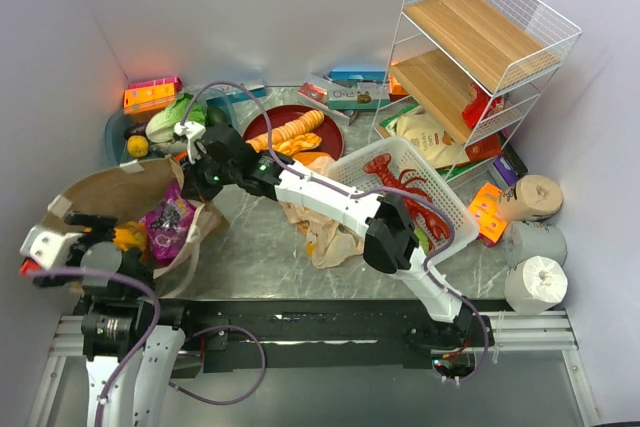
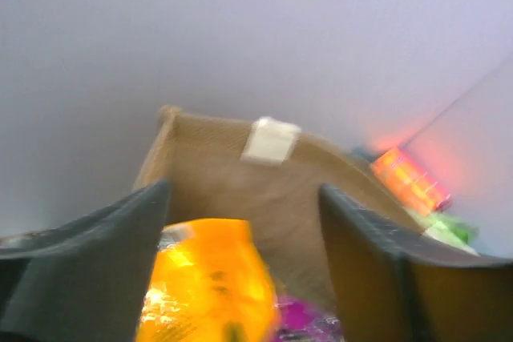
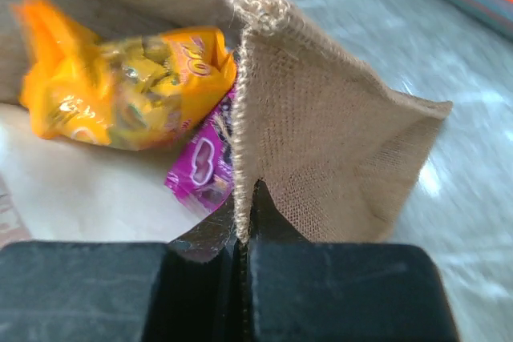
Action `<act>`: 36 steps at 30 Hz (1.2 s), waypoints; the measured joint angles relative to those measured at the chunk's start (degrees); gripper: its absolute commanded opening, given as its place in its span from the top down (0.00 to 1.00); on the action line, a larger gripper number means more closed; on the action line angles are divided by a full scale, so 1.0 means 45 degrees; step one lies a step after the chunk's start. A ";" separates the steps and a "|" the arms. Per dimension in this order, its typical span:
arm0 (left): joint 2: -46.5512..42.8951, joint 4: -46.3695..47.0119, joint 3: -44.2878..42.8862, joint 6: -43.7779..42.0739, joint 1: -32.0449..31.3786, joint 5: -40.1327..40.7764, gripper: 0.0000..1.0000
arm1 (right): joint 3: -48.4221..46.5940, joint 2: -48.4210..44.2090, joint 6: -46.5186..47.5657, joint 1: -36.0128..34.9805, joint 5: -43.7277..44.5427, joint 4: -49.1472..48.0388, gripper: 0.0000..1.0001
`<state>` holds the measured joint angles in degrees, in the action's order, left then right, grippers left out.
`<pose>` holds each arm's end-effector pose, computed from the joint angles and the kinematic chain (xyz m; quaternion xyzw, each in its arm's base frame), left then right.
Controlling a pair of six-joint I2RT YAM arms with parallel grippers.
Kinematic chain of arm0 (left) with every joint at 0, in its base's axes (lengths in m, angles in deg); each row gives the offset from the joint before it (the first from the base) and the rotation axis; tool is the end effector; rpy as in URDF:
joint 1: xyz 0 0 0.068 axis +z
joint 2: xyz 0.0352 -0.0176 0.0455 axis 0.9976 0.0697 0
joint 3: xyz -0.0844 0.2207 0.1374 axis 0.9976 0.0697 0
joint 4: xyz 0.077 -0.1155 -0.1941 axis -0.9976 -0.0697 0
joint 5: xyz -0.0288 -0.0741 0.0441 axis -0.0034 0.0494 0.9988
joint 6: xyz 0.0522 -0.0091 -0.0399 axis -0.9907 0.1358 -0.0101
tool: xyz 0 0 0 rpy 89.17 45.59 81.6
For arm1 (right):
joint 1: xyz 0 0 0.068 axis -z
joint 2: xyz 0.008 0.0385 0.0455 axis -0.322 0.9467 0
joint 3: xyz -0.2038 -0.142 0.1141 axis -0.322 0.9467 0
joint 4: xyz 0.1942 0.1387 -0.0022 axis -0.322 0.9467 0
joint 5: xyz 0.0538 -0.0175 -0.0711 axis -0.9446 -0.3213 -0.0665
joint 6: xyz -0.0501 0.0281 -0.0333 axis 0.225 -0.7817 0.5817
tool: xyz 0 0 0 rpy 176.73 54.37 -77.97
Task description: Place the mixed food into the grocery bags and tie them
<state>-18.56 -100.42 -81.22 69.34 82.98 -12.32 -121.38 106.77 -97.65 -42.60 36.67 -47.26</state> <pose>0.0307 0.0464 0.3273 -0.4830 0.5088 0.2361 0.6724 0.2412 0.4754 0.3135 -0.4055 0.7292 0.4318 0.3426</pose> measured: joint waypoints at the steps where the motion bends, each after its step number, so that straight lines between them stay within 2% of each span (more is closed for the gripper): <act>1: -0.0160 0.0437 -0.0029 -0.0078 0.0000 0.0087 0.00 | 0.0000 0.0019 -0.0068 -0.0024 -0.0117 -0.0228 0.87; 2: -0.0214 0.0826 -0.0073 -0.0233 0.0000 0.0170 0.01 | 0.0000 0.0024 -0.0121 -0.0049 -0.0199 -0.0355 0.69; 4: -0.0112 0.1350 -0.0282 -0.0515 0.0000 0.0175 0.04 | 0.0000 0.0024 -0.0185 -0.0097 -0.0350 -0.0685 0.52; 5: 0.0044 0.1501 -0.0466 -0.0709 0.0000 0.0024 0.03 | 0.0000 0.0019 -0.0180 -0.0121 -0.0437 -0.0967 0.28; 8: 0.0869 0.1705 -0.1326 -0.1219 0.0000 -0.1069 0.01 | -0.0034 -0.0063 -0.0102 -0.0170 -0.0646 -0.1734 0.11; 13: 0.3439 0.1632 -0.3672 -0.1904 0.0000 -0.5921 0.03 | 0.0534 -0.1073 0.0063 0.0019 -0.0675 -0.2142 0.09; 17: 0.5061 0.1404 -0.4760 -0.2098 0.0000 -0.9700 0.04 | 0.3657 -0.4099 -0.0073 0.0918 -0.0369 -0.2555 0.09; 21: 0.6241 0.0384 -0.5542 -0.2040 -0.0010 -1.2624 0.04 | 0.7295 -0.7927 -0.0413 0.2778 0.0287 -0.3279 0.08; 24: 0.6562 -0.0894 -0.5761 -0.1525 -0.0015 -1.3342 0.04 | 0.9151 -0.9913 -0.0427 0.3784 0.1219 -0.3551 0.08; 27: 0.6513 -0.2390 -0.5761 -0.0709 -0.0015 -1.3231 0.04 | 1.0637 -1.1366 -0.0437 0.4148 0.2035 -0.3415 0.07; 31: 0.6441 -0.3225 -0.5425 0.0029 -0.0015 -1.2944 0.04 | 1.1939 -1.2123 -0.0549 0.4493 0.2249 -0.3361 0.07; 36: 0.7009 -0.2953 -0.4420 0.0602 -0.0015 -1.2886 0.01 | 1.2560 -1.2182 -0.0699 0.4736 0.2161 -0.3230 0.07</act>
<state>12.98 -113.71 -101.11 72.05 82.91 -70.31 -64.86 51.95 -100.79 -21.29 46.40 -61.79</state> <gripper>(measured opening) 0.968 0.926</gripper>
